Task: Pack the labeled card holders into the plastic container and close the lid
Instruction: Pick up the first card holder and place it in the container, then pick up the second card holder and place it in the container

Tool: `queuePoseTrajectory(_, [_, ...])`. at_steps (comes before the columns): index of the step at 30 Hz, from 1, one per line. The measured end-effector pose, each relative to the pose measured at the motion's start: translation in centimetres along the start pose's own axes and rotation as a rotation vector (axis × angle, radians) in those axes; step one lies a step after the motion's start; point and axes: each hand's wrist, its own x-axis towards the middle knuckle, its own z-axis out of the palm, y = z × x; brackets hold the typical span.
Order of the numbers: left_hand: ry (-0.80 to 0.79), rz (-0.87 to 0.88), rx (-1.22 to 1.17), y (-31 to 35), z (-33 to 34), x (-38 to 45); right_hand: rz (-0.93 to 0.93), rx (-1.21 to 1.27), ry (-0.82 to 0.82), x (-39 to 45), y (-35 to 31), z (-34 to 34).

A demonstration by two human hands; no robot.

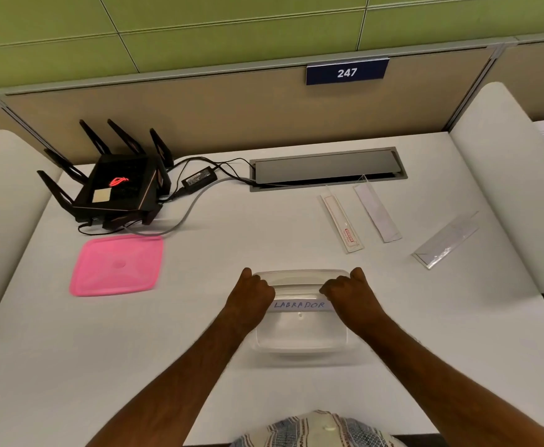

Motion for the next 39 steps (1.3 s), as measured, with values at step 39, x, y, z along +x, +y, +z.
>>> queuePoseTrajectory(39, [0.102,-0.198,-0.791,0.5,-1.6,15.9,0.805,0.861,0.02,6.7,9.7,2.8])
